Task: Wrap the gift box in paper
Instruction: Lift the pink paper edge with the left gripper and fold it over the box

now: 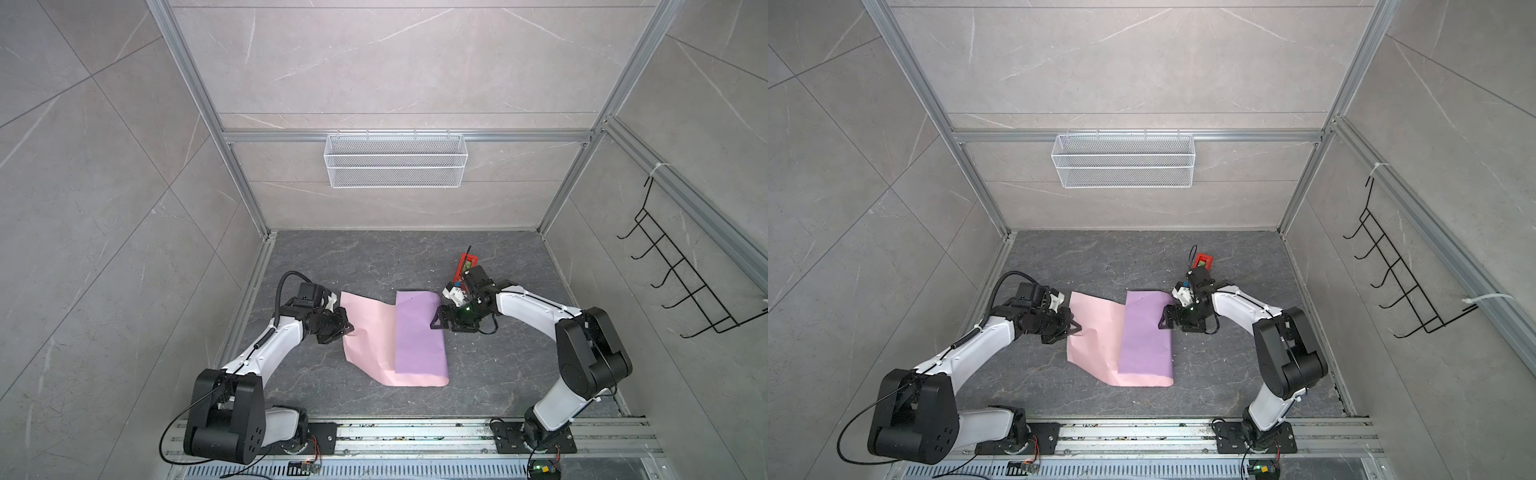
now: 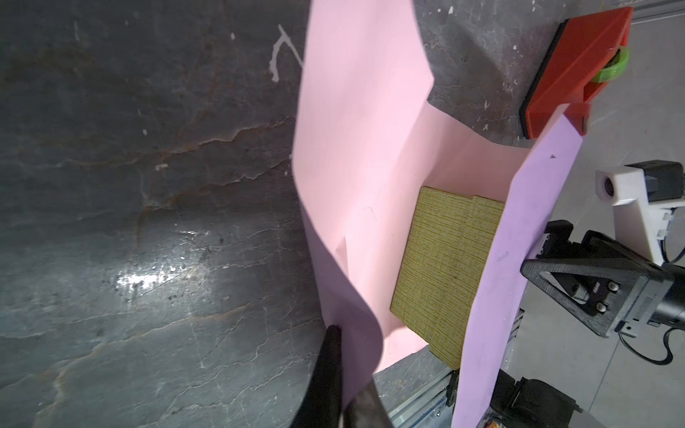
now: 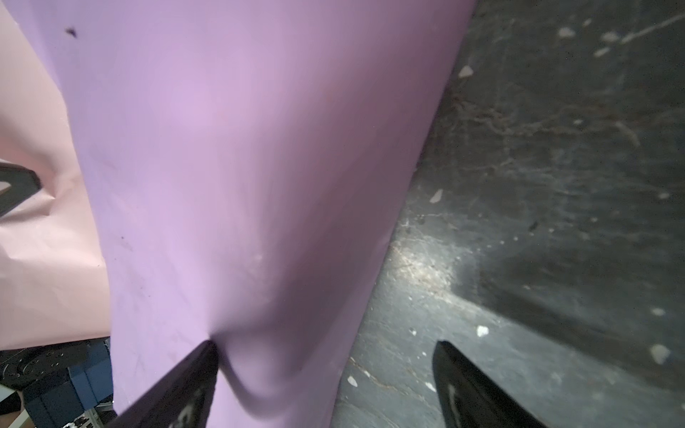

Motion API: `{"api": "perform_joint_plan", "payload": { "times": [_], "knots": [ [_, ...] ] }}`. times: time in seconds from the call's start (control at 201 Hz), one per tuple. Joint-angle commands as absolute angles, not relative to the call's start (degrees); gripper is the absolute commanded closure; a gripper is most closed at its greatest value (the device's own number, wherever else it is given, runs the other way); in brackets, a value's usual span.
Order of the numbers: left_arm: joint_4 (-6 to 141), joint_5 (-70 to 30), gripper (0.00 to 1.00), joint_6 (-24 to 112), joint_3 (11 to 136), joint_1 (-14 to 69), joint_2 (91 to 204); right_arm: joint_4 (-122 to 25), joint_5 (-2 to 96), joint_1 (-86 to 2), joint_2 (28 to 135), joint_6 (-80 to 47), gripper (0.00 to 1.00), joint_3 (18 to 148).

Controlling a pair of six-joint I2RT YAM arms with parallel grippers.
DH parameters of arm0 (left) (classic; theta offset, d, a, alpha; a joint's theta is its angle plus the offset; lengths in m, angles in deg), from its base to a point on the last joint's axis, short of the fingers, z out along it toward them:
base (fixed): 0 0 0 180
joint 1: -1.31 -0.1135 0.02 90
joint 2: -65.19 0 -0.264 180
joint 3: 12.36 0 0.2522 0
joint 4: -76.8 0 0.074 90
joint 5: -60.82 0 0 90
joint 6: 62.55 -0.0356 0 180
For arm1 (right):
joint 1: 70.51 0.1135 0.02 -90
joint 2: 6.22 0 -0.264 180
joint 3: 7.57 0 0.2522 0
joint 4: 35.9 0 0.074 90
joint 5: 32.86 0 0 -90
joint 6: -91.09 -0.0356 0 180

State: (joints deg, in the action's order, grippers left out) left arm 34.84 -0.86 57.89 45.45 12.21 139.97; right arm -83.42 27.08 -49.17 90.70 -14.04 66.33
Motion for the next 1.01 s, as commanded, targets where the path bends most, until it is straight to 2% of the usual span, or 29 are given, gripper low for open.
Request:
{"api": "perform_joint_plan", "payload": {
  "times": [0.0, 0.388, 0.652, 1.005],
  "knots": [
    [31.33, -0.4, 0.93, 54.1, 48.03, 12.97, 138.92, -86.13, 33.06, -48.23, 93.7, -12.72, 0.08, 65.3],
    [31.19, 1.58, 0.88, 52.57, 49.91, 14.14, 140.51, -86.13, 33.06, -48.27, 93.71, -12.65, 0.08, 65.26],
    [31.89, 2.69, 0.95, 53.19, 50.74, 15.28, 139.47, -86.04, 33.03, -48.2, 93.71, -12.71, 0.08, 65.26],
    [30.19, -6.86, 0.96, 57.96, 55.94, 26.57, 140.4, -85.81, 32.8, -48.26, 94.06, -12.71, 0.08, 65.34]
  ]
}}
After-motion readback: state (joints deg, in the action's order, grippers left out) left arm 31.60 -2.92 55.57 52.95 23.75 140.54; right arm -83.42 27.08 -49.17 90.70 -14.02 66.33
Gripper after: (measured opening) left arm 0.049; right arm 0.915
